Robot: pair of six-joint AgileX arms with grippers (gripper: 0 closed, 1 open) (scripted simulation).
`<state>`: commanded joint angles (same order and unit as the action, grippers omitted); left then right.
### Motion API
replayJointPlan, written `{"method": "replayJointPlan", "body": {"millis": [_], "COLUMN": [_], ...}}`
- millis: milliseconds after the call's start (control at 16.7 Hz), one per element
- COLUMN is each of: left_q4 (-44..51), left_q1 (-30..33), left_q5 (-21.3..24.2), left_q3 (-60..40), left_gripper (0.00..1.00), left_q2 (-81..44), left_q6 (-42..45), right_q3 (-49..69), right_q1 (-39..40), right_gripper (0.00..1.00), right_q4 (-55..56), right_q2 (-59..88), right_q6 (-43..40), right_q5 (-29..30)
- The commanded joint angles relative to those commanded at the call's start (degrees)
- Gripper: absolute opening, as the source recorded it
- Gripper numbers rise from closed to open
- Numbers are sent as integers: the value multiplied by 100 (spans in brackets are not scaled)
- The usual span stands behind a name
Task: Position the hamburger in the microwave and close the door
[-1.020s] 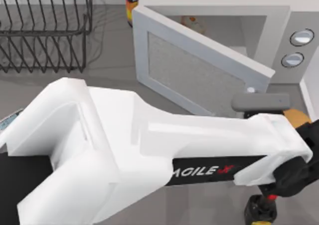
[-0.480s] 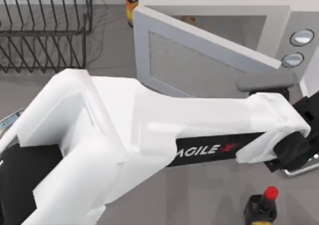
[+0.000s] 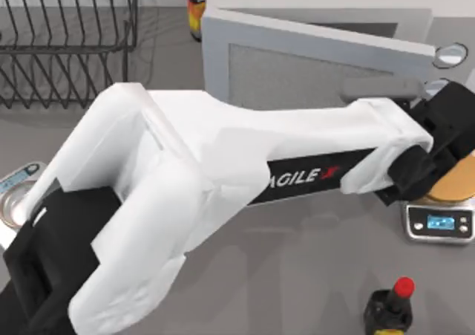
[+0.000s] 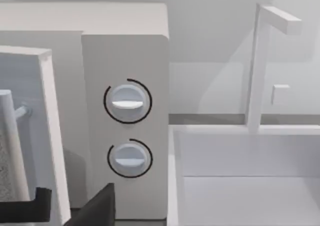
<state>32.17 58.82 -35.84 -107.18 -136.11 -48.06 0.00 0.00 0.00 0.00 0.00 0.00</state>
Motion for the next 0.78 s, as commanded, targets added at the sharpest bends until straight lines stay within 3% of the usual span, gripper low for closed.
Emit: {"method": "replayJointPlan", "body": {"millis": [480, 780], "left_q4": [25, 378], "left_q1": [22, -376], "left_q5": [47, 265], "left_q3": [-288, -1802], "left_gripper": [0, 0], "left_q2": [-148, -1004], "left_q6": [102, 485], "right_q3": [0, 0], "right_q1": [0, 0], "right_gripper": [100, 100], "right_q4": [0, 0], "right_q2": [0, 0], "right_q6": [0, 0], "right_q5": [0, 0]}}
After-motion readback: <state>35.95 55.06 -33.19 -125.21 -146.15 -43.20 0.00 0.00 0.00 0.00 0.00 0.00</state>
